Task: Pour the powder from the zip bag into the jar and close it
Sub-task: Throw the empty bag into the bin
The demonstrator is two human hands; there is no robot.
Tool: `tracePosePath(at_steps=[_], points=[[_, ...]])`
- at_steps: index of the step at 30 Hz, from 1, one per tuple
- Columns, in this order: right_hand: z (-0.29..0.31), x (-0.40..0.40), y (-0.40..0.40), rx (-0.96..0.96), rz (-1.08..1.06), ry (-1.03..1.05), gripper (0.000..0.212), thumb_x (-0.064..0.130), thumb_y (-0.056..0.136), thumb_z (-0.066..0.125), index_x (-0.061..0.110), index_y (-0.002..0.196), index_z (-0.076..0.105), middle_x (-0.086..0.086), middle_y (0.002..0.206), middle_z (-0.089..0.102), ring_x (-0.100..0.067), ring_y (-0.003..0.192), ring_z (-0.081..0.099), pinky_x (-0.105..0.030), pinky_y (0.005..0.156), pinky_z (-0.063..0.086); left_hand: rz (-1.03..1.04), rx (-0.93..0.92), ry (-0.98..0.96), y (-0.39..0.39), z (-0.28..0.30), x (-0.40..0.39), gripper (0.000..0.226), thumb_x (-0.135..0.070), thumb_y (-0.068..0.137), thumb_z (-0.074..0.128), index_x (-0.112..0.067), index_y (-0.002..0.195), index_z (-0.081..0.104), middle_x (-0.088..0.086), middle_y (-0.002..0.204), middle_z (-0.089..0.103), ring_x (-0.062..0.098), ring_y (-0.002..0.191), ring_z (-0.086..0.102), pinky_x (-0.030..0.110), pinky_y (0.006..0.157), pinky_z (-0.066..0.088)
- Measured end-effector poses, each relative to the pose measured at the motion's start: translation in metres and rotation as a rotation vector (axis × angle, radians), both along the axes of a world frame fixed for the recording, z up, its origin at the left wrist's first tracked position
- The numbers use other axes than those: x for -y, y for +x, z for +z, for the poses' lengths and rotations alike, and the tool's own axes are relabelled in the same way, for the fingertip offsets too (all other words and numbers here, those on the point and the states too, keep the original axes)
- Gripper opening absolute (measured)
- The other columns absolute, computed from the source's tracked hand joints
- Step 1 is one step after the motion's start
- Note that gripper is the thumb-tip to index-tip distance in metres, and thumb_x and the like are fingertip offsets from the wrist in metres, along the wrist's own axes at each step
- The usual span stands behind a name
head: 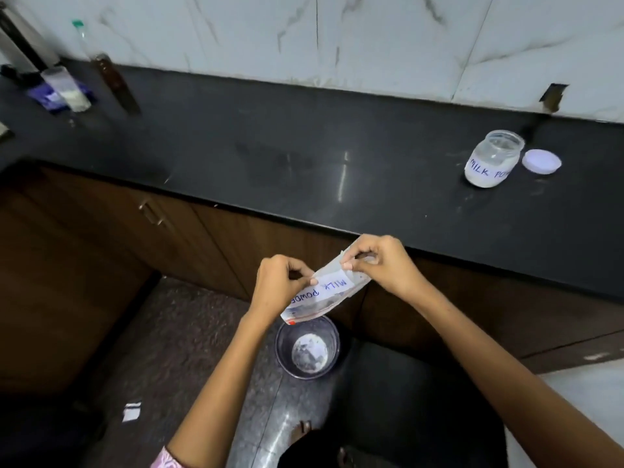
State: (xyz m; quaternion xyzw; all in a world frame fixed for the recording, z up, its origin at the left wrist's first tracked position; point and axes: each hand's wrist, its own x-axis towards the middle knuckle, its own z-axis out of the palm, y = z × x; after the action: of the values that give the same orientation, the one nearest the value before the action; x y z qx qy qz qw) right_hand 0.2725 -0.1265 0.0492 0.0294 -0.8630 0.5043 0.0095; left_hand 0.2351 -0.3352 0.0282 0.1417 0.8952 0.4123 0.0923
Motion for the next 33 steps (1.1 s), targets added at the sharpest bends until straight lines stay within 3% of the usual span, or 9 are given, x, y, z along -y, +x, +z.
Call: tracePosePath(at_steps=[8,10,14,18,21,23,29,31,33], points=[[-0.126,0.037,-0.019,0.129,-0.033,0.091,0.011,-0.006,0.079,0.070,0.004,0.079,0.075,0.001,0.086,0.064,-0.005,0.077,0.062,-0.001,0.069,0.042,0.118,0.240,0.043,-0.015,-0.125,0.025,0.006,-0.003,0.073,0.078,-0.006,0.078,0.079,0.006,0.079,0.077,0.000,0.063,0.062,0.011,0.062,0.046],[-0.176,0.046,-0.029,0.161,-0.014,0.140,0.011,-0.007,0.080,0.068,0.002,0.080,0.074,0.000,0.087,0.064,-0.012,0.077,0.064,-0.001,0.068,0.043,0.128,0.291,0.040,-0.025,-0.178,0.033,0.006,0.000,0.073,0.077,-0.003,0.078,0.078,0.009,0.079,0.076,-0.006,0.059,0.059,0.006,0.059,0.044],[-0.289,0.062,-0.043,0.203,-0.007,0.203,0.011,-0.007,0.079,0.066,0.001,0.078,0.072,-0.010,0.089,0.067,-0.021,0.078,0.067,-0.017,0.070,0.048,0.139,0.376,0.039,-0.040,-0.294,0.040,0.006,0.004,0.074,0.075,0.001,0.079,0.077,0.015,0.082,0.076,0.011,0.070,0.065,0.006,0.061,0.045],[-0.412,0.081,-0.052,0.294,-0.020,0.339,0.012,-0.005,0.080,0.062,0.001,0.086,0.071,-0.014,0.100,0.067,-0.027,0.091,0.065,-0.028,0.083,0.044,0.169,0.475,0.010,-0.052,-0.416,0.043,0.017,0.012,0.078,0.065,0.004,0.089,0.075,0.020,0.095,0.074,0.023,0.088,0.069,0.026,0.081,0.055],[-0.491,0.096,-0.057,0.502,-0.005,0.389,0.023,0.001,0.089,0.053,-0.001,0.106,0.067,-0.018,0.117,0.063,-0.031,0.111,0.058,-0.035,0.098,0.039,0.096,0.619,-0.089,-0.056,-0.487,0.048,0.035,0.005,0.084,0.061,0.002,0.119,0.064,0.021,0.123,0.063,0.033,0.117,0.059,0.039,0.102,0.045],[-0.531,0.105,-0.057,0.618,0.035,0.463,0.026,0.005,0.092,0.049,-0.002,0.113,0.062,-0.021,0.119,0.059,-0.033,0.110,0.054,-0.035,0.097,0.038,0.107,0.681,-0.138,-0.054,-0.524,0.052,0.043,-0.001,0.087,0.061,-0.001,0.129,0.055,0.020,0.133,0.056,0.037,0.123,0.052,0.042,0.105,0.041],[-0.581,0.128,-0.042,0.780,0.040,0.468,0.041,0.008,0.094,0.048,0.010,0.135,0.050,-0.015,0.139,0.049,-0.032,0.127,0.047,-0.037,0.107,0.038,0.201,0.680,-0.109,-0.037,-0.553,0.060,0.029,-0.001,0.088,0.059,0.002,0.117,0.063,0.022,0.120,0.064,0.034,0.111,0.060,0.043,0.101,0.045],[-0.566,0.128,-0.038,0.746,-0.036,0.489,0.035,0.014,0.094,0.050,0.013,0.129,0.055,-0.013,0.130,0.057,-0.029,0.119,0.055,-0.034,0.100,0.042,0.221,0.676,-0.078,-0.033,-0.538,0.058,0.025,0.003,0.088,0.058,0.005,0.112,0.064,0.024,0.116,0.066,0.027,0.099,0.060,0.040,0.098,0.047],[-0.534,0.125,-0.036,0.702,-0.108,0.459,0.019,0.011,0.092,0.050,0.011,0.102,0.066,-0.018,0.108,0.066,-0.031,0.100,0.061,-0.033,0.084,0.045,0.281,0.685,-0.004,-0.031,-0.507,0.050,0.024,0.009,0.088,0.054,0.010,0.109,0.064,0.027,0.113,0.066,0.028,0.100,0.060,0.038,0.097,0.047]])
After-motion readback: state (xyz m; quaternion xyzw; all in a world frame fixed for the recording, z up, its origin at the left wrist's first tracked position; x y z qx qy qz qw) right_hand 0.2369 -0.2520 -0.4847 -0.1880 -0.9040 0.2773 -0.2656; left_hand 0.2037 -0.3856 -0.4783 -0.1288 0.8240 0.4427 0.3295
